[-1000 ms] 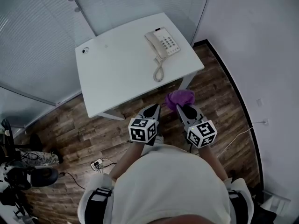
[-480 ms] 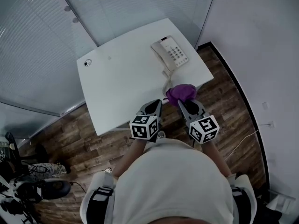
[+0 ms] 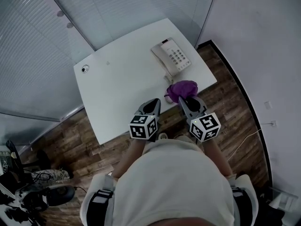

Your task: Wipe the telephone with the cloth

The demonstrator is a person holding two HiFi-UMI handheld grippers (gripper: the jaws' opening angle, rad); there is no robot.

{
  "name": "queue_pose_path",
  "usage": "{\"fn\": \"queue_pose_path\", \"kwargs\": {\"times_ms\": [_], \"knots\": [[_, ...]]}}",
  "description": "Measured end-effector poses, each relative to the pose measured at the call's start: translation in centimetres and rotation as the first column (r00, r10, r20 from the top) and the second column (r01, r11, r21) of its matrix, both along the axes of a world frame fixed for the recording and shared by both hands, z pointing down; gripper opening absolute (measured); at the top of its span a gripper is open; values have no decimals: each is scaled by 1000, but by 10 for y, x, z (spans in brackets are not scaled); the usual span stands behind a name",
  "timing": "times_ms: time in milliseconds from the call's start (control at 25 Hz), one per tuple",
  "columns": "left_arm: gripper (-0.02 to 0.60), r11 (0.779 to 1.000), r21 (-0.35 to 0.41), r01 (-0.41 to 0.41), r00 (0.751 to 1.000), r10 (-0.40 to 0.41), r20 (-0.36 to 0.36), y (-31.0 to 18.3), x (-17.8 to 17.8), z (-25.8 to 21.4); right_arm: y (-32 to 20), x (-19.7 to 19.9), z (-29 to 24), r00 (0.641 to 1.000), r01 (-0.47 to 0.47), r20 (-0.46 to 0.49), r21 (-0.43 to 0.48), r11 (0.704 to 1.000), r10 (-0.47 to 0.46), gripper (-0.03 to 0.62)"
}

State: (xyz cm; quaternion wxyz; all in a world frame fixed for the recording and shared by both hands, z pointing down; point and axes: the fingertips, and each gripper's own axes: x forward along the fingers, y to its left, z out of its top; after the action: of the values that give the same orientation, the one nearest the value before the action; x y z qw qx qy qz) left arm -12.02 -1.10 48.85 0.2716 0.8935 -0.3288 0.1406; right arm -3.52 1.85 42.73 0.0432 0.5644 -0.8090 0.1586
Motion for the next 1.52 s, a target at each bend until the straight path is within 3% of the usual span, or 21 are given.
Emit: {"fn": "queue_pose_path", "kwargs": {"times_ms": [400, 840, 1160, 1520], "knots": [[21, 999, -31, 37, 999, -37, 24, -18, 3, 6, -35, 18, -7, 1000, 0, -10, 21, 1000, 0, 46], [21, 991, -8, 135, 991, -135, 25, -79, 30, 1, -111, 47, -9, 993, 111, -47, 35, 993, -109, 46], [20, 973, -35, 230, 973, -230, -2, -111, 52, -2, -168, 65, -22, 974, 213, -94, 51, 976, -208, 46], [21, 949, -54, 312, 950, -311, 16, -131, 57, 15, -229, 64, -18, 949, 301, -126, 75, 951, -290, 46]]}}
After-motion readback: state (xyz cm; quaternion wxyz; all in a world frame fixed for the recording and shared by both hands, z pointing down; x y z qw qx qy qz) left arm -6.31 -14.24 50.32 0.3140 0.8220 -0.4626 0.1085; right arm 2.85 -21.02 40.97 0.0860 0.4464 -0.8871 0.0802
